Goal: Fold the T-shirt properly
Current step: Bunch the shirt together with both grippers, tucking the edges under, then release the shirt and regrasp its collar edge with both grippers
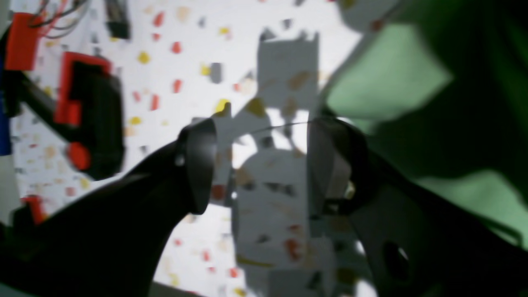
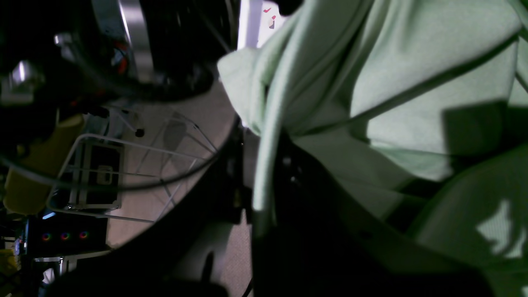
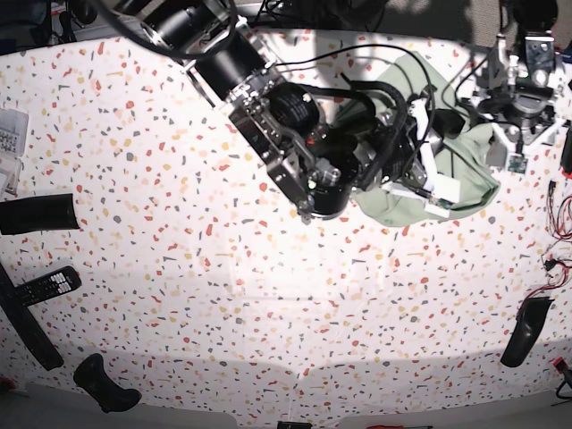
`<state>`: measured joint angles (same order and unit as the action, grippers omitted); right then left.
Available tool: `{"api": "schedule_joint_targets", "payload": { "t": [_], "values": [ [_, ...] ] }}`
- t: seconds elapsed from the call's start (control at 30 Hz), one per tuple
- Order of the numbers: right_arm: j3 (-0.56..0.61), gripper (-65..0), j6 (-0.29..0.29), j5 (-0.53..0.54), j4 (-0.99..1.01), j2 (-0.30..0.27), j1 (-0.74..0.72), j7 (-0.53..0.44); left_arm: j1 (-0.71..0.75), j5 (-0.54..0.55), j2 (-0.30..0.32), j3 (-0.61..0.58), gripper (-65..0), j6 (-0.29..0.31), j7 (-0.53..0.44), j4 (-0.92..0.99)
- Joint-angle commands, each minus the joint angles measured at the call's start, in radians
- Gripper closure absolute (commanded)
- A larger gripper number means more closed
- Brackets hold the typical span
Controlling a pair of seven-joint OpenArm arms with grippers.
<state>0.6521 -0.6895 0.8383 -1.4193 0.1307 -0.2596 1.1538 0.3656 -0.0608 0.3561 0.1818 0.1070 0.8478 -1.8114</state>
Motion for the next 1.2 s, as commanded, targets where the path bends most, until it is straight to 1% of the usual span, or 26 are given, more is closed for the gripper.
{"api": "schedule_joint_targets", "payload": {
  "t": [0.0,0.2,0.27,0.37,0.43,0.53,0.63,0.73,0.83,0.87,0.97,1.17],
  "values": [
    [-0.004,0.0,-0.009,0.029,-0.014,0.016,-0.02,-0.021,-0.003,-0.01,0.025,0.005,-33.1,-0.009,-0.007,-0.015],
    [-0.004,0.0,-0.009,0.029,-0.014,0.016,-0.02,-0.021,-0.004,-0.01,0.094,0.006,-33.1,-0.01,-0.005,-0.015],
    [-0.004,0.0,-0.009,0.021,-0.014,0.016,-0.019,-0.021,-0.005,-0.011,0.119,0.007,-33.1,-0.048,0.0,-0.016],
    [-0.004,0.0,-0.009,-0.056,-0.014,0.016,-0.014,-0.021,-0.005,-0.009,0.158,0.007,-33.1,-0.129,0.074,-0.053],
    [-0.003,0.0,-0.009,-0.1,-0.014,0.017,-0.005,-0.021,-0.005,-0.009,0.179,0.007,-33.1,-0.163,0.105,-0.105],
    [-0.004,0.0,-0.009,-0.137,-0.014,0.019,0.003,-0.021,-0.005,-0.01,0.193,0.007,-33.1,-0.168,0.1,-0.198],
    [-0.003,0.0,-0.009,-0.121,-0.014,0.019,0.003,-0.021,-0.005,-0.009,0.193,0.007,-33.1,-0.168,0.086,-0.273],
    [-0.003,0.0,-0.001,-0.126,-0.014,0.022,0.003,-0.021,-0.005,-0.01,0.193,0.007,-33.1,-0.168,0.087,-0.3],
    [-0.003,-18.1,0.002,-0.124,-0.014,0.022,0.003,-0.021,-0.005,-0.01,0.193,0.007,-33.1,-0.167,0.087,-0.299],
    [-0.002,-21.4,0.002,-0.125,-0.014,0.022,0.003,-0.02,-0.005,-0.01,0.193,0.007,-33.1,-0.167,0.087,-0.299],
    [0.01,-22.2,0.002,-0.119,-0.014,0.022,0.003,-0.02,-0.005,-0.01,0.193,0.007,-33.1,-0.167,0.087,-0.299],
    [0.097,-22.2,-0.003,-0.02,-0.014,0.022,-0.001,-0.021,-0.005,-0.01,0.193,0.007,-33.1,-0.167,0.087,-0.299]
  ]
}}
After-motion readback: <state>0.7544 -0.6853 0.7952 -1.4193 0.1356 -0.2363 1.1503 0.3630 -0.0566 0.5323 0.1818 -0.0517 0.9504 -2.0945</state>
